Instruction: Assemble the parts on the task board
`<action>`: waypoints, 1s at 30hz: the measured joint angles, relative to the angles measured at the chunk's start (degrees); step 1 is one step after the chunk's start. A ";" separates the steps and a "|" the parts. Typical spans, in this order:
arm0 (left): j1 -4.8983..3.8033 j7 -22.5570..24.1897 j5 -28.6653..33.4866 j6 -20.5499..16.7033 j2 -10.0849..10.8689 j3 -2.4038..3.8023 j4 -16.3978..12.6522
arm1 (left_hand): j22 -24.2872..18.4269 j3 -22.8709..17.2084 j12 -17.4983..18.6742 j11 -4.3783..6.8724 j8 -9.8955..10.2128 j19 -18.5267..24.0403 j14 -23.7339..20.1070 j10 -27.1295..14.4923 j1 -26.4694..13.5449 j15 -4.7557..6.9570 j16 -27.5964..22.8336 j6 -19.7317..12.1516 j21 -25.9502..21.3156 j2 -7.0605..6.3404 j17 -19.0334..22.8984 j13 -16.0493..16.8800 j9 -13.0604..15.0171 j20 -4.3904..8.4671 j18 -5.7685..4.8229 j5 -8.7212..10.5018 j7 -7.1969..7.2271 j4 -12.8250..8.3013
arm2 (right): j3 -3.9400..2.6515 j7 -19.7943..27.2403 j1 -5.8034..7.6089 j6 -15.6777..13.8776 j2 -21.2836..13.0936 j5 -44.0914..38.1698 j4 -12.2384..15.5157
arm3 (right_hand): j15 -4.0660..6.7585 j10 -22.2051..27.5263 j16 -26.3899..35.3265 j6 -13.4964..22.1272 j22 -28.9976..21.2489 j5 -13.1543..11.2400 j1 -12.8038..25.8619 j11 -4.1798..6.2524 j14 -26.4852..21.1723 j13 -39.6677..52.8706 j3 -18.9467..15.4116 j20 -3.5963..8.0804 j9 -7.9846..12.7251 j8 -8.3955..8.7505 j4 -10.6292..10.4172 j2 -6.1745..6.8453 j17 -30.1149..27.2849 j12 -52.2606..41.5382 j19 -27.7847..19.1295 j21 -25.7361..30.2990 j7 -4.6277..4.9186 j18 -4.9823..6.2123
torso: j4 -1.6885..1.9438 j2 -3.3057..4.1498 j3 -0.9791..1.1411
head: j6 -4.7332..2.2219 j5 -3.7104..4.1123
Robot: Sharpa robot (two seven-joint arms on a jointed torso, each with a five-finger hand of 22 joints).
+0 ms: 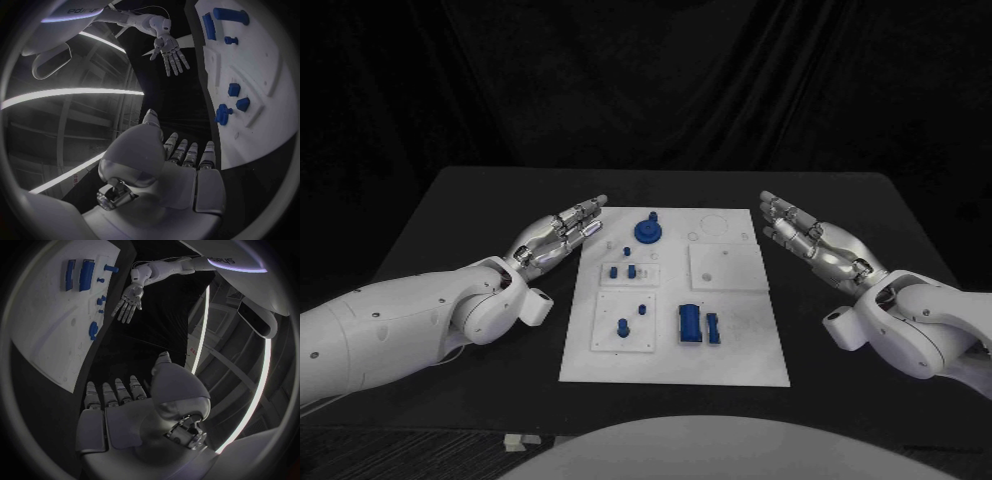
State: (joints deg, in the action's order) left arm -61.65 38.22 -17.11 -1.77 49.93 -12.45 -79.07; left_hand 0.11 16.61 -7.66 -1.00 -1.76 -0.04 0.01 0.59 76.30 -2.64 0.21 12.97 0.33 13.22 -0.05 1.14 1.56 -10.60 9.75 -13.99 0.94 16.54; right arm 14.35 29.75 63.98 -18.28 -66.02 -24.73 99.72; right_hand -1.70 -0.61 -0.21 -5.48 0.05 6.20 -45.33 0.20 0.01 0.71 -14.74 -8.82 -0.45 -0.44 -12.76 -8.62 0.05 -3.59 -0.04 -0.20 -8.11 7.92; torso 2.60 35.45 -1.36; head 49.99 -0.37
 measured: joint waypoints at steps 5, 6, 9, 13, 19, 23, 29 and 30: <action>0.02 -0.40 0.16 -0.36 -0.01 0.45 -0.21 | 0.00 -3.03 1.49 0.40 0.92 0.02 -0.02 -0.40 -13.96 1.23 0.00 -2.48 0.00 -2.41 0.00 -0.63 -0.85 2.03 -1.02 2.56 -0.44 -3.02 | -1.07 -0.08 -0.09 -0.45 1.27 0.45 -0.56 | 1.41 0.31 0.00 5.40 0.00 -6.00 27.61 -0.31 0.00 -0.65 8.77 8.00 0.34 0.24 8.30 7.86 0.00 3.39 0.05 0.00 7.56 -7.22 | -0.06 -0.09 0.02 | -0.59 -0.01; 0.04 -0.49 0.24 -0.59 -0.07 0.68 -0.36 | 0.00 -3.56 1.75 0.40 1.00 0.08 -0.06 -0.40 -16.39 1.54 0.00 -2.90 0.00 -2.82 0.00 -0.71 -0.95 2.37 -1.43 3.02 -0.47 -3.55 | -1.52 -0.08 -0.18 -0.68 1.86 0.68 -0.81 | 1.41 0.31 0.00 5.46 0.00 -6.00 30.68 -0.31 0.00 -0.65 10.42 8.45 0.35 0.24 11.07 8.30 0.00 3.39 0.03 0.00 7.88 -7.54 | -0.08 -0.13 0.04 | -0.82 0.03; 0.15 -0.84 0.71 -1.88 -0.48 1.61 -1.10 | 0.00 -5.20 3.08 0.41 1.26 0.11 0.01 -0.41 -23.92 1.62 0.00 -4.13 0.00 -4.13 -0.01 -0.88 -1.19 3.19 -2.32 4.40 -0.70 -5.19 | -3.07 -0.08 -0.58 -1.78 4.20 1.82 -1.77 | 1.41 0.31 0.00 5.48 0.00 -6.00 37.34 -0.31 0.00 -0.66 14.43 8.53 0.38 0.24 12.65 8.56 0.00 3.39 0.06 0.00 7.91 -7.53 | -0.23 -0.37 0.11 | -2.03 0.08; 0.38 -1.49 1.78 -5.00 -1.17 3.25 -2.43 | -0.05 -6.94 5.25 0.59 1.27 0.05 0.01 -0.60 -31.93 2.04 0.00 -5.34 0.00 -5.50 -0.01 -0.95 -1.32 4.22 -3.01 5.85 -0.80 -6.93 | -6.43 -0.08 -1.48 -5.04 9.01 5.07 -3.95 | 1.40 0.31 0.00 5.48 0.01 -6.00 44.20 -0.31 0.00 -0.65 14.60 8.53 0.40 0.24 12.76 8.65 0.01 3.39 0.06 0.00 7.91 -7.53 | -0.58 -0.94 0.27 | -4.49 0.12; 0.71 -3.04 5.03 -13.63 -2.63 6.70 -5.38 | -0.06 -9.03 6.64 0.60 1.48 0.03 0.01 -0.61 -41.58 2.03 0.00 -6.85 0.00 -7.16 -0.02 -1.03 -1.43 6.19 -4.08 7.63 -0.94 -9.02 | -11.62 -0.05 -2.76 -12.84 17.10 12.72 -7.37 | 1.40 0.31 0.00 5.48 0.01 -6.00 44.97 -0.31 0.00 -0.65 14.60 8.52 0.40 0.24 12.76 8.69 0.01 3.39 0.06 0.00 7.90 -7.52 | -1.33 -2.19 0.70 | -9.71 0.23; 0.93 -4.24 7.75 -20.49 -3.60 8.96 -7.35 | -0.06 -10.26 7.09 0.60 1.49 0.04 0.01 -0.61 -47.16 2.03 0.00 -8.44 0.00 -8.90 -0.03 -1.07 -1.47 8.35 -6.32 9.02 -0.90 -10.24 | -13.48 -0.04 -3.39 -17.57 19.98 17.37 -8.92 | 1.40 0.31 0.00 5.48 0.02 -6.00 44.97 -0.31 0.00 -0.65 14.60 8.52 0.39 0.24 12.76 8.69 0.01 3.39 0.06 0.00 7.90 -7.52 | -1.84 -3.00 0.97 | -12.54 0.31; 1.25 -6.14 11.73 -30.40 -4.66 11.33 -9.56 | -0.06 -12.72 7.32 0.60 1.49 0.09 -0.19 -0.61 -53.56 2.23 0.00 -11.14 0.00 -11.58 -0.03 -1.07 -1.49 9.51 -8.10 12.05 -0.94 -12.71 | -14.30 -0.04 -3.65 -22.05 21.38 21.80 -9.67 | 1.40 0.30 0.00 5.48 0.02 -6.00 44.97 -0.30 0.00 -0.65 14.60 8.52 0.39 0.24 12.76 8.69 0.02 3.38 0.06 0.00 7.91 -7.51 | -2.35 -3.86 1.24 | -15.05 0.36; 1.27 -6.40 12.25 -31.65 -4.76 11.57 -9.80 | -0.06 -13.27 7.33 0.60 1.49 0.09 -0.19 -0.61 -54.46 2.23 0.00 -11.20 0.00 -11.82 -0.04 -1.07 -1.49 9.51 -8.10 12.36 -0.94 -13.26 | -14.30 -0.04 -3.65 -22.44 21.38 22.17 -9.72 | 1.40 0.30 0.00 5.48 0.02 -6.00 44.97 -0.31 0.00 -0.65 14.60 8.52 0.38 0.24 12.76 8.69 0.01 3.38 0.06 0.00 7.91 -7.51 | -2.40 -3.94 1.25 | -15.24 0.36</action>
State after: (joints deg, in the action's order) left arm -60.38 31.82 -4.86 -33.42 45.16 -0.88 -88.87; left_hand 0.06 3.34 -0.33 -0.40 -0.27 0.04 -0.18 -0.02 21.84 -0.40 0.21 1.78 0.33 1.40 -0.09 0.07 0.07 -1.09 1.65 -1.63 0.00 3.28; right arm 0.05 29.71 60.32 -40.72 -44.64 -2.56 90.00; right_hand -0.30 -0.30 -0.21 0.00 0.07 0.20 -0.36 -0.11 0.02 0.06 -0.15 -0.30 -0.06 -0.20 0.00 0.06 0.06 -0.21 0.02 -0.21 -0.20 0.41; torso 0.20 31.50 -0.10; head 34.75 -0.01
